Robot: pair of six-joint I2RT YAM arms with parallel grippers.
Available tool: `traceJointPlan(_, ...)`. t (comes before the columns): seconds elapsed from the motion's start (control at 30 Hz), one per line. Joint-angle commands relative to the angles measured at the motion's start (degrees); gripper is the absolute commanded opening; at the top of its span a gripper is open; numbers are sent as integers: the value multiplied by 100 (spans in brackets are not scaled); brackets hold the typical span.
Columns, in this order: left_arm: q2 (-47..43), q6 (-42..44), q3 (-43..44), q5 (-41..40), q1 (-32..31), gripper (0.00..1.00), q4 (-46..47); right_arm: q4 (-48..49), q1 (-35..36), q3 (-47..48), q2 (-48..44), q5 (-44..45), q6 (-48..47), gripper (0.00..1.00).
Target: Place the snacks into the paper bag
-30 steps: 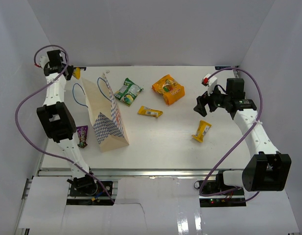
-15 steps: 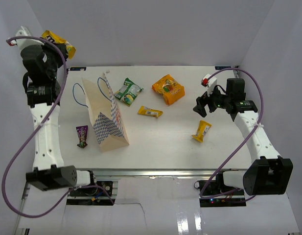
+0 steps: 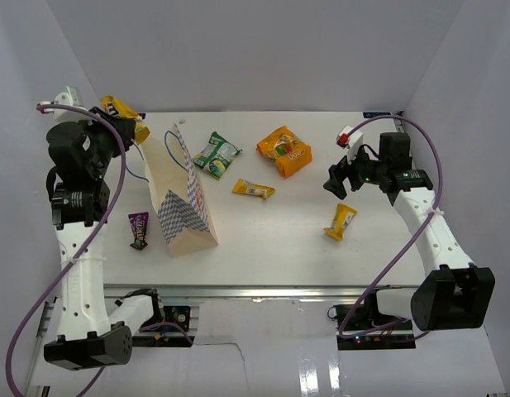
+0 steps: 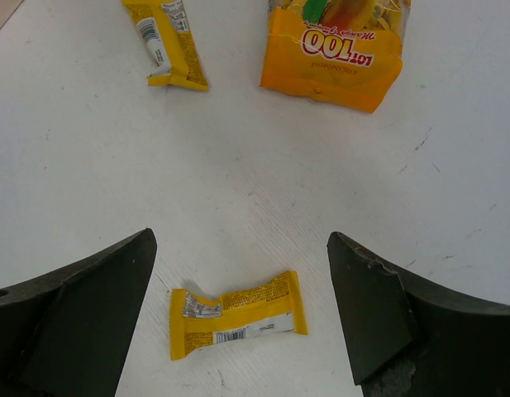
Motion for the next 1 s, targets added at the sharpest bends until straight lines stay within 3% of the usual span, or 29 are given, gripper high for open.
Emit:
traceJointPlan(0.0,6,167,-136,259,-114,17,-222,101,37,125,-115,-109,-19,90)
traceJointPlan(0.33,-56,264,-540,418,-351,22,-486,215,98,142,-19,-354,7,90)
traceJointPlan(0.47,-161,369,-611,470,-378,41,-582,32,501,308,297,-495,-220,90)
traceJointPlan(0.5,-222,413,-611,470,-378,50,-600,-47,581,387,403,-504,-265,90)
traceJointPlan(0.7,-293,545,-488,811,-378,77,-600,-312,1047,1275,1378,-785,-652,90)
traceJointPlan(0.83,-372,659,-409,1225,-378,80,-530,-330,1582,1899,2222,-865,-732,91)
traceJointPlan(0.97,-608,695,-155,1367,-378,82,-459,-207,2233,2610,3100,-77,-293,95)
